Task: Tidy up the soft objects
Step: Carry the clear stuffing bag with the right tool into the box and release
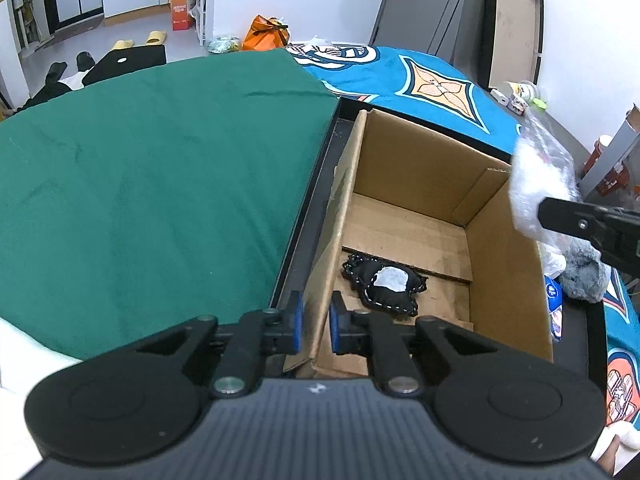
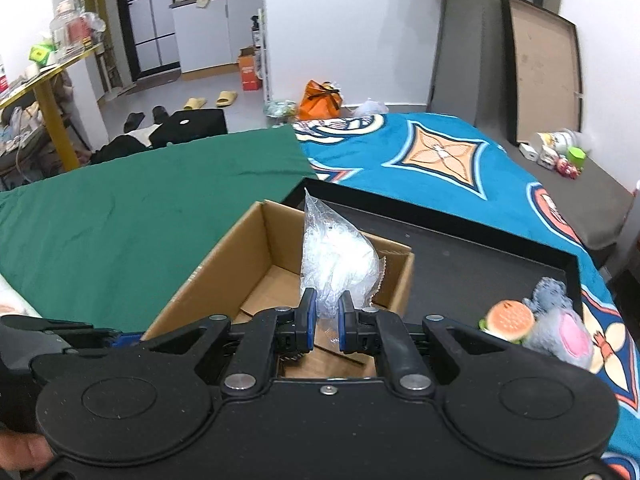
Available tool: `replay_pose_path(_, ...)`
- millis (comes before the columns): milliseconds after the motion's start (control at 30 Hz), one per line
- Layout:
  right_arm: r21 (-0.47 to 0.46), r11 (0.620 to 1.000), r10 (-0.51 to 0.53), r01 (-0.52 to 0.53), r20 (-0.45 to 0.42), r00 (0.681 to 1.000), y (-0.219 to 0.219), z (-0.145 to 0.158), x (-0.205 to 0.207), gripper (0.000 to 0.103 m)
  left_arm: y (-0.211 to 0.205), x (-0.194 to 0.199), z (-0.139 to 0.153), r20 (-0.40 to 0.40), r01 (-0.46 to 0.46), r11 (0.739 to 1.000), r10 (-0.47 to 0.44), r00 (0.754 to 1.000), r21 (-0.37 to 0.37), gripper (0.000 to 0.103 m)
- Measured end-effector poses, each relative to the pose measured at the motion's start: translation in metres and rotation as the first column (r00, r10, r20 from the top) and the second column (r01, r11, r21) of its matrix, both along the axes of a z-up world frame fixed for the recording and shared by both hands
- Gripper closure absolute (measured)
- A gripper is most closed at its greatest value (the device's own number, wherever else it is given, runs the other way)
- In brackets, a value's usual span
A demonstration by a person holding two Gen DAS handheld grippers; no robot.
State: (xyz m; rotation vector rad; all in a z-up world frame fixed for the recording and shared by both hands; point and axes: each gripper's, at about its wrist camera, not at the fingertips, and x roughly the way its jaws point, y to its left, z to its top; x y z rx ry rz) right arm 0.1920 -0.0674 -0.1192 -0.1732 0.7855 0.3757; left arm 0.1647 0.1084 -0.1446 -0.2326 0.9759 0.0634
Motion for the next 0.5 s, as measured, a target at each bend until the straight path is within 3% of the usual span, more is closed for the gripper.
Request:
replay_pose_path(100,0.034,0.998,0.047,-0.047,0.013,0.999,0.01,0.003,0.001,0.091,0.002,0.001,-0.001,0.001,-0.003,1.0,0.003,1.0,-0.013,0.091)
replay_pose_path(167,0.062,0.994,0.089,-0.089,-0.005,0.996,0.02,0.005,0.003,0.079,0.003,-0.001,-0.001,0.002,-0.005,1.0,0.005,1.0,-0.02,0.091)
replay_pose_path(200,0.059,0.995,0.086,-0.085,-0.01,0.996,0.022,0.005,0.004,0.067,0.004,-0.001,-0.002,0.002,-0.007,1.0,0.007,1.0,-0.023,0.091)
replay_pose_path(267,0.034,0.996,0.081,-0.081,0.004,0.997,0.025,0.006,0.002,0.059,0.006,-0.001,-0.002,0.001,-0.008,1.0,0.008,1.0,-0.029,0.091)
replay_pose_path(500,0.024,0.999,0.043,-0.043,-0.023,0.999,0.009,0.004,-0.002,0.058,0.006,-0.001,0.0,0.001,-0.009,1.0,0.009,1.0,-0.027,0.091)
